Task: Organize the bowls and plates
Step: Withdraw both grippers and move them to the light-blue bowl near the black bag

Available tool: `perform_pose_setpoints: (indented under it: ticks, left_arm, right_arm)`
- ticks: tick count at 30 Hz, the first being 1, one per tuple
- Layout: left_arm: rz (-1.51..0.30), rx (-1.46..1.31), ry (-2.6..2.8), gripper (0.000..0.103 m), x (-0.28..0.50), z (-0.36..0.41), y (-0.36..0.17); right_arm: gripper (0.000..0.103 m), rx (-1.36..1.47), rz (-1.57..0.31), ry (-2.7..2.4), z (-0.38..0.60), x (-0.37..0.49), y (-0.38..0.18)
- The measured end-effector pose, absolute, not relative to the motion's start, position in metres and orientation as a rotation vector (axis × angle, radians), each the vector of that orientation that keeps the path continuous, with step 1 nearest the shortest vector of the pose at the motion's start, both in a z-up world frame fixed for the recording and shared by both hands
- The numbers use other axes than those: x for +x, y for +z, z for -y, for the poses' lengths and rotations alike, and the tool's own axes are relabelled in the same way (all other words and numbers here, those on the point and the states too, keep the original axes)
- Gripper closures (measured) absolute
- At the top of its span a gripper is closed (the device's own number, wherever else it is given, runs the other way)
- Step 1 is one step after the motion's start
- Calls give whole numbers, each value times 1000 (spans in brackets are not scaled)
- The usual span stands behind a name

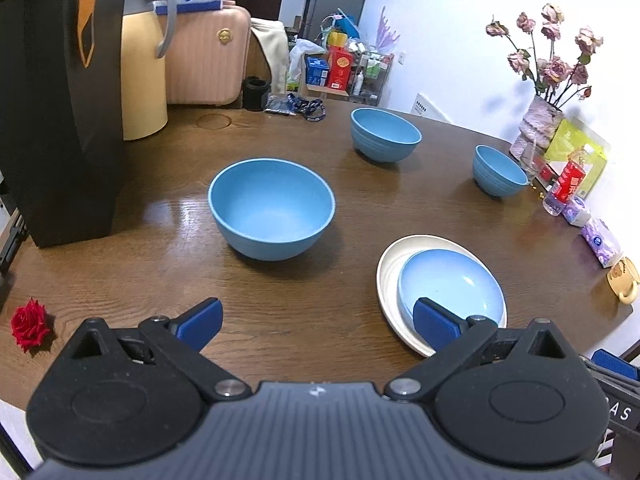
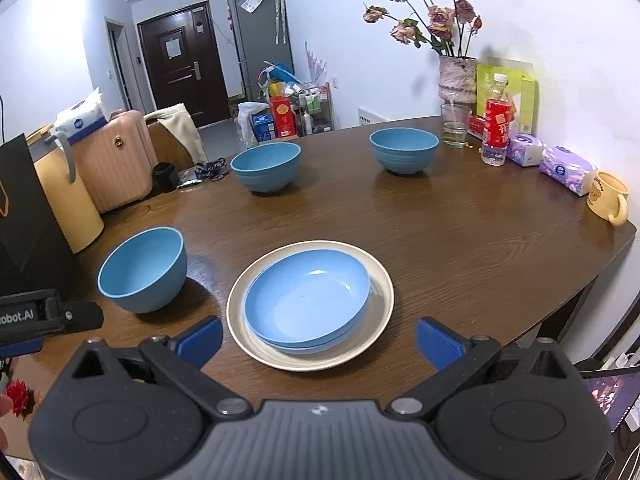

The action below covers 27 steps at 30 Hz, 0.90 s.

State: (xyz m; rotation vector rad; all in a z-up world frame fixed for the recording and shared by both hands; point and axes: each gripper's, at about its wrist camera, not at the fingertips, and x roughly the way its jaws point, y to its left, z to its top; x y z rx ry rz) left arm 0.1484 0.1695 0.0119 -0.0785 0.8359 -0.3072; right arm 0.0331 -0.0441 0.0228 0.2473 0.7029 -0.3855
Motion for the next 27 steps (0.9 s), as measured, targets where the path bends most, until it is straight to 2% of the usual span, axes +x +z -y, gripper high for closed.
perform_pose_setpoints:
  ticks: [13,27]
  left_arm:
    - [-820,-70,-360,0,169,-152,22]
    - [-821,-64,-384,0,239,-110,26]
  right_arm:
    - [0,273,-719,-411,63,53,26]
    - [0,294,-754,-410,106,121,25]
